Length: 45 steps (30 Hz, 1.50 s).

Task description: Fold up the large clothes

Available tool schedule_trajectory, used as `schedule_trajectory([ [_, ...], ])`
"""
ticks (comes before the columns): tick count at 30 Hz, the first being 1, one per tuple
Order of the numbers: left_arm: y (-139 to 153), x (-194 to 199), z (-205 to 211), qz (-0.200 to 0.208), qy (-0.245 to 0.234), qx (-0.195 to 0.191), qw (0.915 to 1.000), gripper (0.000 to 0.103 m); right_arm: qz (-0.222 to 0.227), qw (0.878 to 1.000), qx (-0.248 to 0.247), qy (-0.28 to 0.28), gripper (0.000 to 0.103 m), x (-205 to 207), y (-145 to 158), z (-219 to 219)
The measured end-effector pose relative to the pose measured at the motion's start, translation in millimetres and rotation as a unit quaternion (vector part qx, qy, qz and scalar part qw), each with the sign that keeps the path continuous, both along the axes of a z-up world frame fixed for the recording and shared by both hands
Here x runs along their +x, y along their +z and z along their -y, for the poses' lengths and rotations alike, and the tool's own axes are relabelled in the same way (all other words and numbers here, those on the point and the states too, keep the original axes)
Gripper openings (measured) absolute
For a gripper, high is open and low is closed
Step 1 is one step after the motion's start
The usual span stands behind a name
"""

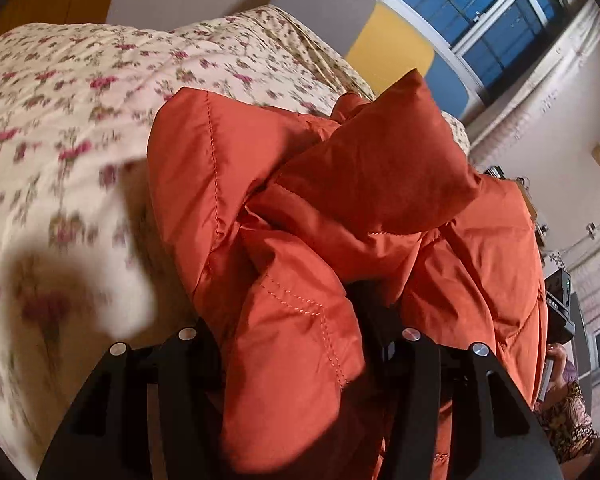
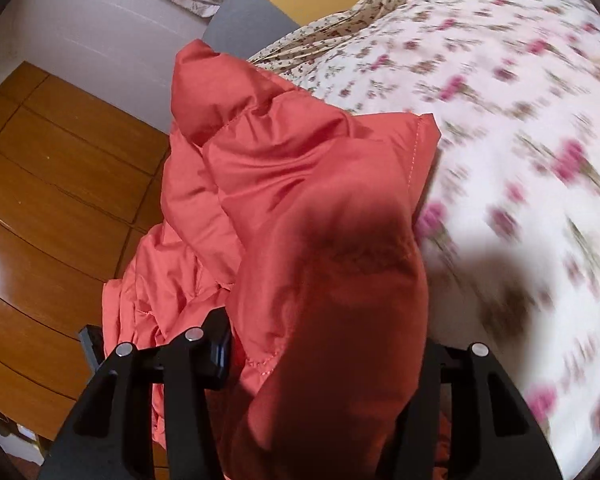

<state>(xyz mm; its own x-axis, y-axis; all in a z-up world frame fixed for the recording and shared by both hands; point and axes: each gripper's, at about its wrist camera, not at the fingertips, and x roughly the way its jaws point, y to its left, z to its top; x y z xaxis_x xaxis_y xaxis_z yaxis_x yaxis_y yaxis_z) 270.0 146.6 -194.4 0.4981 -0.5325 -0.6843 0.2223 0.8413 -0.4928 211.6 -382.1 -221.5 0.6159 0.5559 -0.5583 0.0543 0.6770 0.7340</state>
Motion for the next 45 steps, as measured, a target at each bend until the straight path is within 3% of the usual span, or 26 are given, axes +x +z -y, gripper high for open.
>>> schedule_trajectory([
  [6, 0.5, -28.1, 11.5, 0.012, 0.001, 0.01, 0.9999, 0.055, 0.008, 1.0, 0.002, -0.025, 0.052, -36.4, -1.4, 11.2],
  [9, 5.2, -27.8, 6.6, 0.002, 0.032, 0.018, 0.9993, 0.066, 0.002, 0.999, -0.01, -0.051, 0.061, -41.2, -0.3, 12.5],
  [10, 9.3, -28.0, 1.8, 0.004, 0.043, 0.016, 0.9989, 0.067, 0.0, 0.998, -0.021, -0.058, 0.063, -45.7, 3.1, 13.1],
  [12, 23.1, -39.1, -15.9, 0.023, 0.081, 0.009, 0.9964, 0.067, 0.003, 0.995, -0.06, -0.079, 0.082, -58.7, 14.9, 15.5],
  [16, 60.5, -53.3, -39.1, 0.103, 0.142, 0.005, 0.9845, 0.086, 0.041, 0.979, -0.157, -0.12, 0.086, -78.2, 49.8, 21.6],
  [21, 77.1, -8.2, 1.4, 0.118, 0.06, 0.047, 0.99, 0.089, 0.071, 0.969, -0.228, -0.07, 0.087, -33.1, 77.2, -0.1],
  [23, 68.4, 16.1, 16.2, 0.097, 0.051, 0.063, 0.9921, 0.089, 0.069, 0.965, -0.249, -0.05, 0.087, -11.9, 79.0, -12.3],
  [26, 50.0, 37.3, 24.2, 0.046, 0.048, 0.012, 0.9977, 0.085, 0.051, 0.96, -0.27, -0.048, 0.087, 23.0, 71.1, -23.6],
  [27, 45.5, 33.5, 28.6, 0.042, 0.047, -0.006, 0.998, 0.078, 0.048, 0.962, -0.265, -0.047, 0.079, 26.2, 69.2, -26.0],
  [28, 42.2, 32.3, 31.5, 0.04, 0.045, -0.012, 0.9981, 0.064, 0.047, 0.962, -0.264, -0.046, 0.071, 17.6, 64.6, -26.8],
  [29, 39.3, 27.5, 34.5, 0.04, 0.046, -0.012, 0.9981, 0.049, 0.047, 0.962, -0.266, -0.044, 0.052, 12.8, 62.9, -29.5],
  [32, 41.7, 8.0, 38.7, 0.062, 0.045, -0.01, 0.997, 0.026, 0.058, 0.958, -0.278, -0.038, 0.026, 2.4, 68.2, -36.8],
  [33, 48.3, 1.3, 37.8, 0.077, 0.048, -0.008, 0.9958, 0.024, 0.063, 0.958, -0.278, -0.036, 0.021, -2.7, 72.5, -37.1],
  [36, 75.6, -9.3, 30.7, 0.121, 0.065, -0.011, 0.9905, 0.02, 0.088, 0.959, -0.267, -0.044, 0.016, -17.9, 98.2, -34.2],
  [39, 113.6, -11.1, 21.9, 0.182, 0.103, -0.014, 0.9778, 0.02, 0.122, 0.955, -0.262, -0.064, 0.014, -18.2, 130.1, -30.7],
  [43, 148.8, 6.9, 22.7, 0.235, 0.143, -0.008, 0.9613, 0.02, 0.145, 0.951, -0.248, -0.109, 0.014, 3.0, 161.0, -23.4],
  [45, 154.1, 21.5, 26.2, 0.241, 0.163, 0.003, 0.9567, 0.02, 0.138, 0.95, -0.243, -0.142, 0.012, 23.3, 165.6, -19.4],
])
